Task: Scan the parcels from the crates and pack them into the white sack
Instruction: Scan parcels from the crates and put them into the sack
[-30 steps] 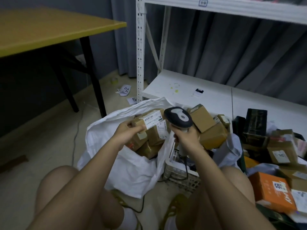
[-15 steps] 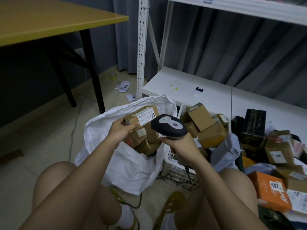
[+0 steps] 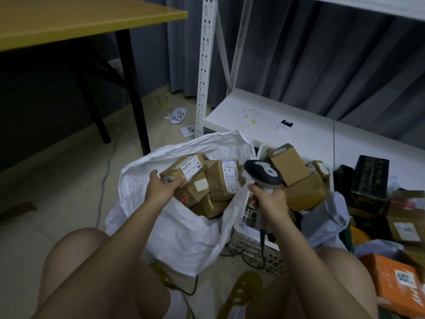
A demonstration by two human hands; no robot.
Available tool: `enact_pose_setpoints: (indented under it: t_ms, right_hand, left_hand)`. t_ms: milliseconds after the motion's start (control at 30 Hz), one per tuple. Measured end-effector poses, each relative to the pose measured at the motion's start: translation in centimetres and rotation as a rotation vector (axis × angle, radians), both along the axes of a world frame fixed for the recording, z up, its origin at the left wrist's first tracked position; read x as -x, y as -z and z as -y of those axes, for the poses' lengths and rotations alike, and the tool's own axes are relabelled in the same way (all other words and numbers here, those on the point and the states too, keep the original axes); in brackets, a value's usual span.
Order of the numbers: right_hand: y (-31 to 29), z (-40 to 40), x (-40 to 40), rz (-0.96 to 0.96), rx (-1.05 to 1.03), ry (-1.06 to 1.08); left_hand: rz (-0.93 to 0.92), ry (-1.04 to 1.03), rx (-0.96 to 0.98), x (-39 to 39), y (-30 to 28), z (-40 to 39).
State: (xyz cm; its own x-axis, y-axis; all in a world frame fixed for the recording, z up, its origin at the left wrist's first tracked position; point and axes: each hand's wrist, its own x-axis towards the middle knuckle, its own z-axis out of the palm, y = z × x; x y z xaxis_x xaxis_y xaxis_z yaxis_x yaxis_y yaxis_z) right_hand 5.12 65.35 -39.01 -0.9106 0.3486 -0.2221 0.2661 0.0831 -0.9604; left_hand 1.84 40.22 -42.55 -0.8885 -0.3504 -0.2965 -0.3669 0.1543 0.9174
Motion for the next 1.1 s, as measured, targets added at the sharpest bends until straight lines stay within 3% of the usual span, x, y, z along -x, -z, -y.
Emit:
enact_pose_setpoints:
  t_ms: [300, 433, 500, 567, 700, 833, 1100]
  right_hand:
    - [3.3, 0.7, 4.0, 0.054, 0.082, 0.001]
    - [3.3, 0.1, 5.4, 0.050, 0.086, -0.022]
    - [3.3, -0.8, 5.9, 0.056, 0.059, -0.033]
    - [3.3, -2.2, 6.6, 0.055, 0.036, -0.014]
    - [2.6, -5.7, 7.1, 0.038, -0.038, 0.007]
    - [2.3, -10.0, 7.6, 0.038, -0.038, 0.170]
    - [4.3, -17.9, 10.0, 0.042, 0.095, 0.529]
  left_hand:
    - [0.088, -0.013, 0.213, 6.1, 4.7, 0.1]
    - [0.256, 0.194, 0.323, 9.3, 5.9, -1.2]
    - [0.149, 0.254, 0.358, 10.0, 5.8, -2.1]
    - [-0.023, 0.254, 0.310, 10.3, 4.8, -3.7]
    - [-0.199, 0.295, 0.216, 10.8, 2.9, -7.7]
    - [-0.349, 0.380, 0.142, 11.5, 0.7, -13.3]
    - [-0.409, 0.597, 0.270, 14.8, -0.4, -26.6]
